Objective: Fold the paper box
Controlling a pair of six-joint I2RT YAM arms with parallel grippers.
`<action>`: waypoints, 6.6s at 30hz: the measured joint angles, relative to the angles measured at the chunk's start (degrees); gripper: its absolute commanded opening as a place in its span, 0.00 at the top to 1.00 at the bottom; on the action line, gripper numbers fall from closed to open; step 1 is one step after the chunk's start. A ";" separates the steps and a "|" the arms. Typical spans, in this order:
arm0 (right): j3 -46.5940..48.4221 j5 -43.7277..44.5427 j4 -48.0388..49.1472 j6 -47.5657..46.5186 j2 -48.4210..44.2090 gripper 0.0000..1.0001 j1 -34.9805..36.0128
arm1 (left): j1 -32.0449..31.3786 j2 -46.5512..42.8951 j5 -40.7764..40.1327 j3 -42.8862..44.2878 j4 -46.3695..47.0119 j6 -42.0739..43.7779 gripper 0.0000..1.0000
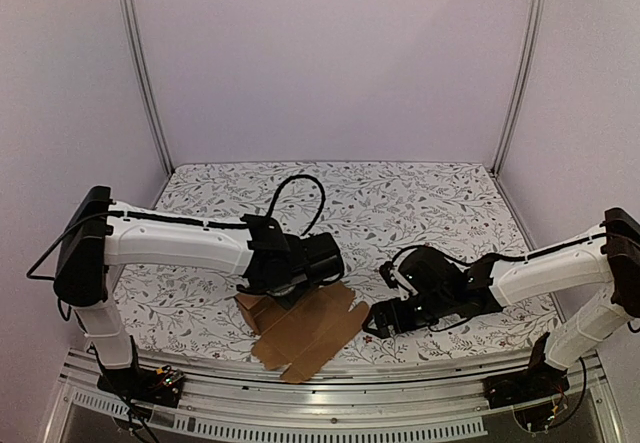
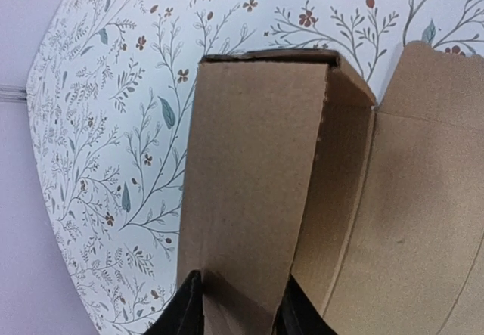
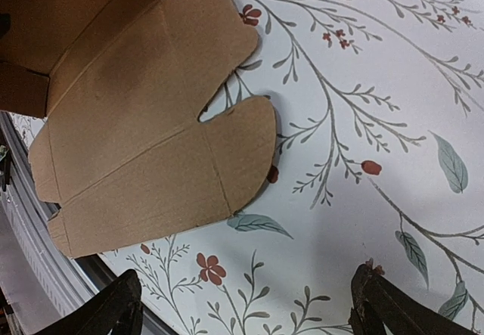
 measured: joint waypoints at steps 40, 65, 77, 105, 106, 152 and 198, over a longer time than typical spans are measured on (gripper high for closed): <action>12.98 -1.03 5.44 4.57 4.90 0.28 0.90 | 7.43 -3.58 18.60 -15.50 16.39 -6.14 0.91; 13.20 4.22 5.51 4.33 11.43 0.92 1.01 | 7.87 -11.19 29.40 -27.63 35.71 -27.74 0.82; 14.47 4.52 9.84 7.87 18.75 1.00 0.48 | 7.30 -14.62 30.05 -32.85 41.79 -30.67 0.66; 25.68 2.49 13.79 8.04 29.11 1.00 -4.24 | 7.15 -19.12 36.72 -45.86 71.54 -35.36 0.35; 26.10 2.23 13.84 7.76 29.53 1.00 -4.42 | 7.15 -18.53 37.27 -45.88 73.13 -35.41 0.35; 1.84 -0.20 -3.04 -1.70 -2.60 1.00 -6.78 | 24.74 -22.64 40.76 -42.05 60.63 -19.54 1.00; -6.36 -5.84 24.55 18.91 8.79 1.00 1.49 | 29.35 -0.37 58.73 -39.67 80.87 -18.84 1.00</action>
